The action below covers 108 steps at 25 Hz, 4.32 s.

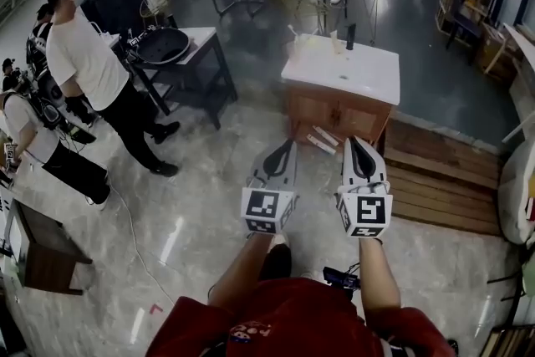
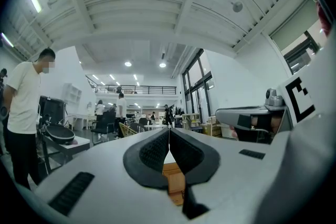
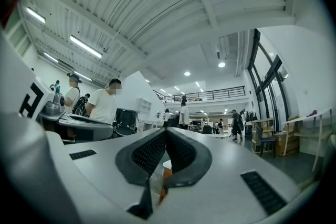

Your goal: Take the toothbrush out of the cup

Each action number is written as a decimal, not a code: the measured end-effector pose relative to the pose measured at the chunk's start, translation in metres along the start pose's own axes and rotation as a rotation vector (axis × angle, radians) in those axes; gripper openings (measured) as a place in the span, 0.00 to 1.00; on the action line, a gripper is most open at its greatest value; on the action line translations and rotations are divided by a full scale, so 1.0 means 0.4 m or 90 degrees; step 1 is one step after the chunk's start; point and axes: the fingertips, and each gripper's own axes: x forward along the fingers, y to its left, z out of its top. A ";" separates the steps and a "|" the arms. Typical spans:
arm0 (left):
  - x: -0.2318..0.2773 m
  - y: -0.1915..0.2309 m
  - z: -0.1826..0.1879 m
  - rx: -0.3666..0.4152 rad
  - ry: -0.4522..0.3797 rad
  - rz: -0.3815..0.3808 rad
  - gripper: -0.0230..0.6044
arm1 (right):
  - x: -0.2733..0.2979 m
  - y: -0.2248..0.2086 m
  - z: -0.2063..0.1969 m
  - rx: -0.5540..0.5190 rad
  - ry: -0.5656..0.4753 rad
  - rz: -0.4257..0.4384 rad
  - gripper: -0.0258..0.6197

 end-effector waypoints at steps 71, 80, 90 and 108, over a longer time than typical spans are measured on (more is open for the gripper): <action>1.208 0.652 -0.109 0.001 -0.016 0.005 0.08 | 1.264 -0.406 -0.338 0.003 0.038 -0.020 0.08; 1.357 0.656 -0.107 0.027 -0.028 0.032 0.08 | 1.379 -0.518 -0.389 0.017 0.037 -0.009 0.08; 1.401 0.735 -0.128 0.031 -0.032 0.037 0.08 | 1.461 -0.495 -0.418 0.016 0.052 -0.013 0.08; 1.397 0.824 -0.216 0.036 -0.012 0.037 0.08 | 1.521 -0.431 -0.446 -0.005 0.072 -0.026 0.08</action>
